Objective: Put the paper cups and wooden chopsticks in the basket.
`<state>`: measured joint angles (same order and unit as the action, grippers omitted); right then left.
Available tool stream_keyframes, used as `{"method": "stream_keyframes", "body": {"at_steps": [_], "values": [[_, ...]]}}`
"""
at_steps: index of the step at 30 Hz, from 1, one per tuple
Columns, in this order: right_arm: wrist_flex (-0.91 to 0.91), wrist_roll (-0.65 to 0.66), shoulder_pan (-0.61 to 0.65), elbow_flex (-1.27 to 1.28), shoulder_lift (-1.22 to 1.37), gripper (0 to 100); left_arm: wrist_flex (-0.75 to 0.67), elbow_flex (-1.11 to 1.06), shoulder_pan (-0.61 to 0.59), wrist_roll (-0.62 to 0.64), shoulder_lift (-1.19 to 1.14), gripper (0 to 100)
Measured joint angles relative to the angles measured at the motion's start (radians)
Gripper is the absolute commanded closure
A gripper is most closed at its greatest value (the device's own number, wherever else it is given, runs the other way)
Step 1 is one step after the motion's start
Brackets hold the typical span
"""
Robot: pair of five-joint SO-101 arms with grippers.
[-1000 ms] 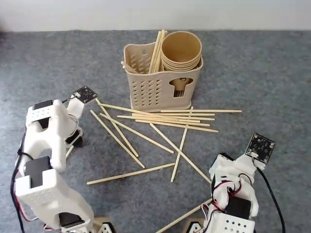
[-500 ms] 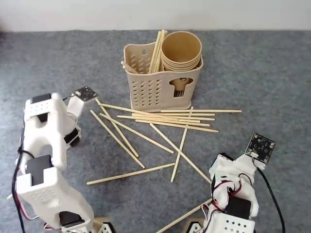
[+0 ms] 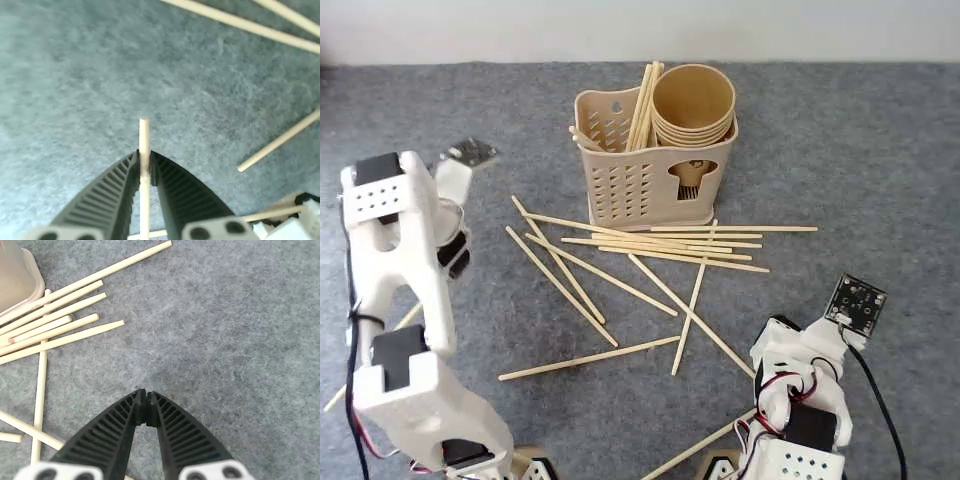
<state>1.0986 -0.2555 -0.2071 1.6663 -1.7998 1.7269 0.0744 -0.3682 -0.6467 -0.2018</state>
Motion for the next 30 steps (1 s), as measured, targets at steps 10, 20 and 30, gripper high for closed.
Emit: {"method": "stream_keyframes", "body": {"at_steps": [10, 20, 30], "values": [[0.0, 0.0, 0.0, 0.0, 0.0, 99.0, -0.176, 0.008, 0.0, 0.201, 0.198, 99], [0.0, 0.0, 0.0, 0.0, 0.0, 99.0, -0.37, 0.008, 0.209, 0.446, 0.359, 99], [0.0, 0.0, 0.0, 0.0, 0.0, 99.0, -0.677, 0.008, 0.35, 0.778, 0.499, 99]]}}
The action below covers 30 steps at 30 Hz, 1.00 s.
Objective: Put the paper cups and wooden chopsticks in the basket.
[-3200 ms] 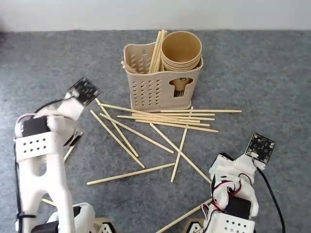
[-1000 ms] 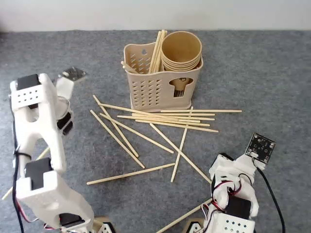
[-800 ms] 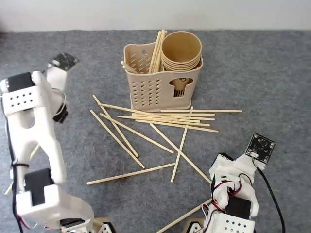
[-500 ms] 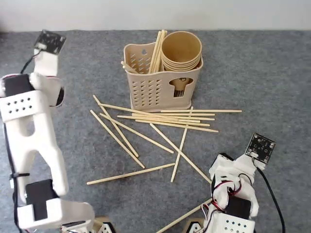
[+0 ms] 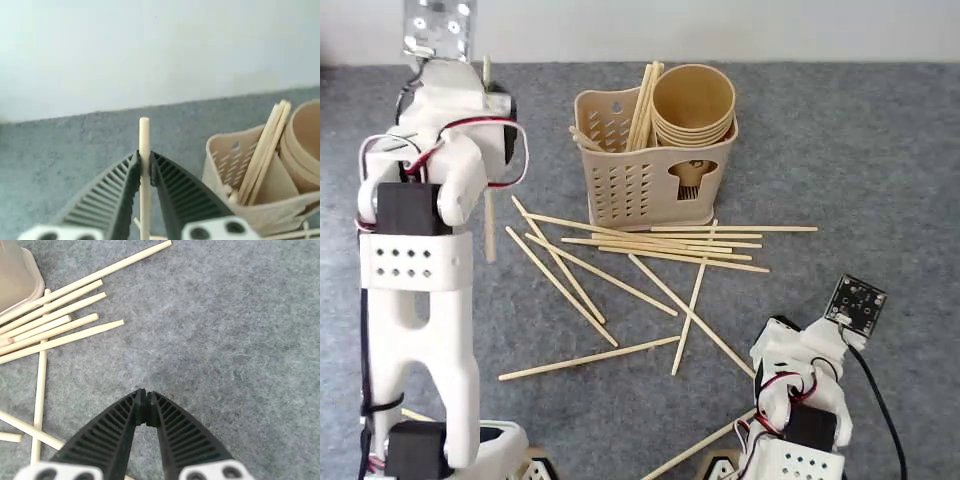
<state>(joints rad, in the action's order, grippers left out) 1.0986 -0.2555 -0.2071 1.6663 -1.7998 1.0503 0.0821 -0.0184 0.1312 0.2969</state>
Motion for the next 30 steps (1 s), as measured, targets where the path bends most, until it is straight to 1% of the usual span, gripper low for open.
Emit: {"method": "stream_keyframes", "body": {"at_steps": [3, 11, 16, 18, 21, 25, 28, 30], "values": [[0.0, 0.0, 0.0, 0.0, 0.0, 99.0, -0.098, 0.0, -0.003, 0.092, 0.0, 99], [0.0, 0.0, 0.0, 0.0, 0.0, 99.0, -0.344, 0.0, -0.002, 0.278, 0.005, 99], [0.0, 0.0, 0.0, 0.0, 0.0, 99.0, -0.442, 0.0, 0.002, 0.417, 0.005, 99], [0.0, 0.0, 0.0, 0.0, 0.0, 99.0, -0.465, 0.0, 0.02, 0.463, 0.005, 99], [0.0, 0.0, 0.0, 0.0, 0.0, 99.0, -0.479, 0.0, 0.064, 0.488, 0.005, 99], [0.0, 0.0, 0.0, 0.0, 0.0, 99.0, -0.499, -0.002, 0.117, 0.489, 0.005, 99], [0.0, 0.0, 0.0, 0.0, 0.0, 99.0, -0.572, -0.051, 0.127, 0.48, 0.006, 99], [0.0, 0.0, 0.0, 0.0, 0.0, 99.0, -0.647, -0.117, 0.127, 0.434, 0.008, 99]]}}
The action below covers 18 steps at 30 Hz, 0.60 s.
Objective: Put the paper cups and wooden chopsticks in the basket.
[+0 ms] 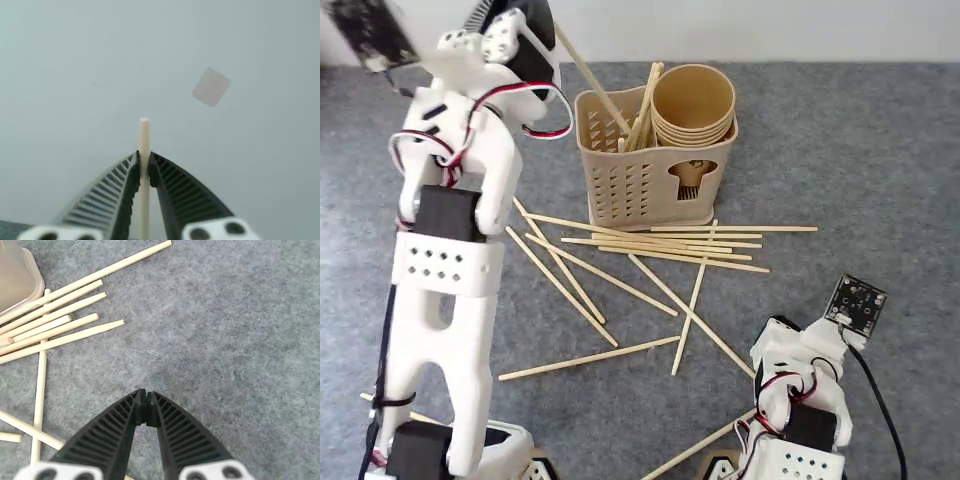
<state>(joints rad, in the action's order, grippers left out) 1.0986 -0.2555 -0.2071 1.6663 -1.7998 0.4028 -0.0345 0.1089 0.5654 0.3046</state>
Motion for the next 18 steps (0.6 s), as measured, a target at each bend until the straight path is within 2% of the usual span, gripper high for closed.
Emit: {"method": "stream_keyframes", "body": {"at_steps": [6, 9, 13, 18], "values": [[0.0, 0.0, 0.0, 0.0, 0.0, 99.0, -0.236, -0.253, 0.0, -0.203, 0.0, 98], [0.0, 0.0, 0.0, 0.0, 0.0, 99.0, -0.285, -0.339, 0.005, -0.287, 0.0, 94], [0.0, 0.0, 0.0, 0.0, 0.0, 99.0, -0.261, -0.356, 0.009, -0.333, 0.0, 83], [0.0, 0.0, 0.0, 0.0, 0.0, 99.0, -0.098, -0.33, 0.008, -0.334, 0.0, 83]]}}
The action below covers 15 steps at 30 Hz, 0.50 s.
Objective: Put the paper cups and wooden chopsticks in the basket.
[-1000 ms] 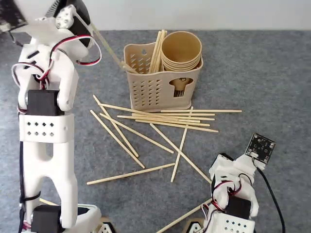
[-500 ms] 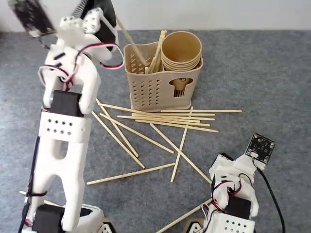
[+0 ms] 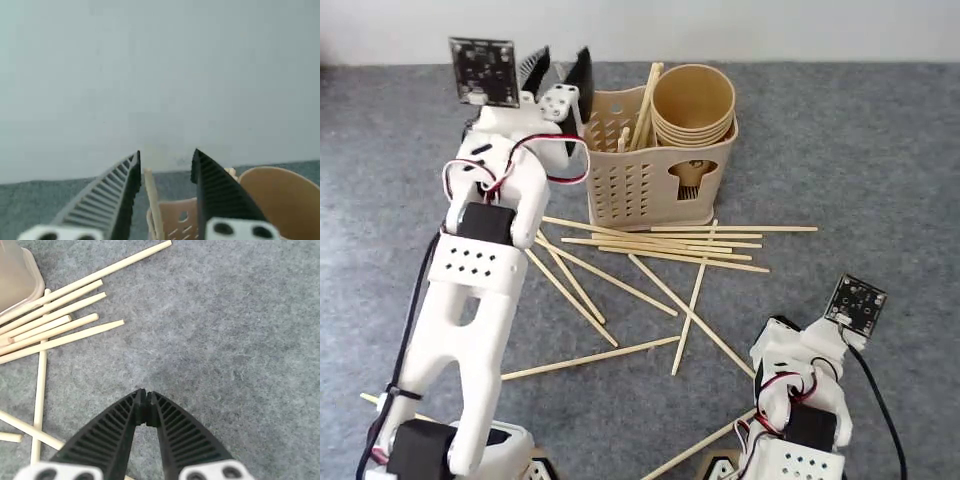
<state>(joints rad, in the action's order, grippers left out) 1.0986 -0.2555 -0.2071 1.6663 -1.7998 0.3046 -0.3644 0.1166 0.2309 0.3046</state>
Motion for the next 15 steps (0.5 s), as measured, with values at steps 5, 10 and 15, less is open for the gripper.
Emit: {"method": "stream_keyframes", "body": {"at_steps": [5, 10, 15], "values": [[0.0, 0.0, 0.0, 0.0, 0.0, 99.0, 0.27, 0.152, -0.032, 0.038, 0.0, 82], [0.0, 0.0, 0.0, 0.0, 0.0, 99.0, 0.597, 0.319, -0.064, 0.048, 0.0, 82], [0.0, 0.0, 0.0, 0.0, 0.0, 99.0, 0.848, 0.408, -0.114, 0.031, 0.0, 82]]}}
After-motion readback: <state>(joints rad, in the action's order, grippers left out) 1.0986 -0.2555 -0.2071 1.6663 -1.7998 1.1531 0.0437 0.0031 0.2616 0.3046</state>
